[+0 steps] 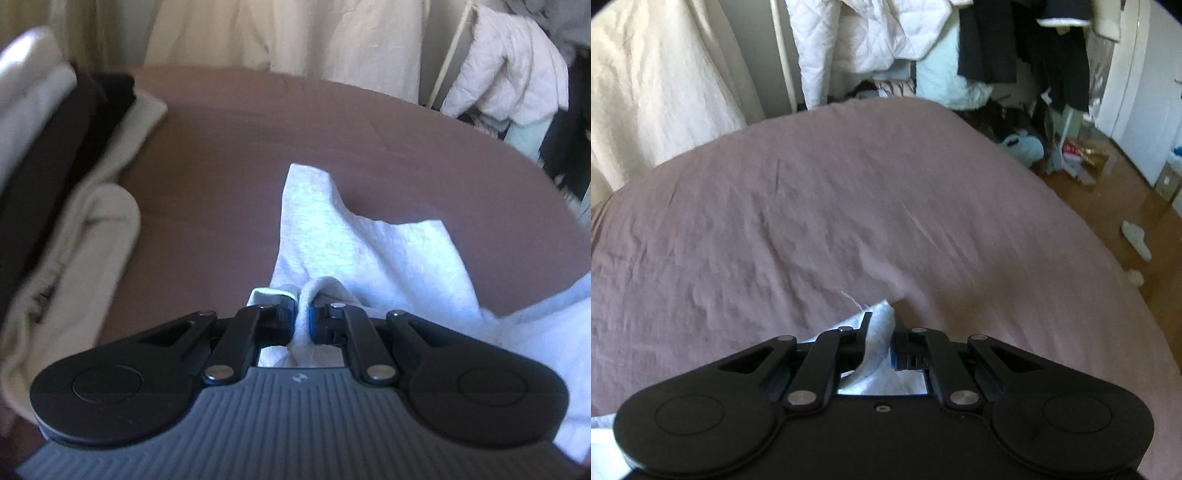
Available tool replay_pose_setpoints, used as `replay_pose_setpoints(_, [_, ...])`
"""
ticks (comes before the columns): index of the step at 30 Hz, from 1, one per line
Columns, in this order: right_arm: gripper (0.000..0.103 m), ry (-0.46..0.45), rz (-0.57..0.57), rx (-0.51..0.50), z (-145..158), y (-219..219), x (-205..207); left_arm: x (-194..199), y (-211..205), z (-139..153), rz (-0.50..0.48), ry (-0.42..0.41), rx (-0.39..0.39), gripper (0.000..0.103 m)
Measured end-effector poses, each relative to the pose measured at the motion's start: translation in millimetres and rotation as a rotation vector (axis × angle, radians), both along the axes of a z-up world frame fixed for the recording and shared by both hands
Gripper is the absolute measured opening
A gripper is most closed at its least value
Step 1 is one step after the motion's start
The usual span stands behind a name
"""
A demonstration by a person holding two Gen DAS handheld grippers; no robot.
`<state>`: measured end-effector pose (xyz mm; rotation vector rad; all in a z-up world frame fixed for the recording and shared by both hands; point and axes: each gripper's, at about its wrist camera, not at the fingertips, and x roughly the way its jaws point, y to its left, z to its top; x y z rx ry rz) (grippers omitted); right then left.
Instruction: Fold clothes
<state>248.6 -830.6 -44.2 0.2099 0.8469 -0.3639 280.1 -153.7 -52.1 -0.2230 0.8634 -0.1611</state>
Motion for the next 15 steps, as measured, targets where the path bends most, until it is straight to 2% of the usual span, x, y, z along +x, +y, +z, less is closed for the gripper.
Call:
replay_pose_setpoints(2, [0.012,-0.015,0.035,-0.083,6,11,0,8,10,-4,0.001,0.028,-0.071,0.008])
replay_pose_setpoints(4, [0.03,-0.032,0.038,-0.226,13,27,-2,6,10,0,-0.034,0.011,-0.076,0.008])
replay_pose_setpoints(6, [0.054,-0.09,-0.008,-0.443,23,50,-12,-7,3,9,-0.087,-0.046,-0.033,0.015])
replay_pose_setpoints(7, [0.056,-0.132,-0.011,-0.525,28,65,-19,-15,-1,14,-0.115,-0.079,-0.006,0.028])
replay_pose_setpoints(8, [0.056,-0.165,0.022,-0.545,32,79,-24,-20,0,17,-0.12,-0.099,-0.001,0.048])
replay_pose_setpoints(9, [0.056,-0.194,0.071,-0.546,35,93,-28,-22,5,20,-0.098,-0.105,-0.022,0.055])
replay_pose_setpoints(11, [0.056,-0.216,0.244,-0.467,39,128,-36,-26,16,25,-0.055,-0.116,-0.063,0.058])
replay_pose_setpoints(15, [0.056,-0.151,0.533,-0.333,32,214,-43,-33,38,33,0.027,-0.129,-0.154,0.058])
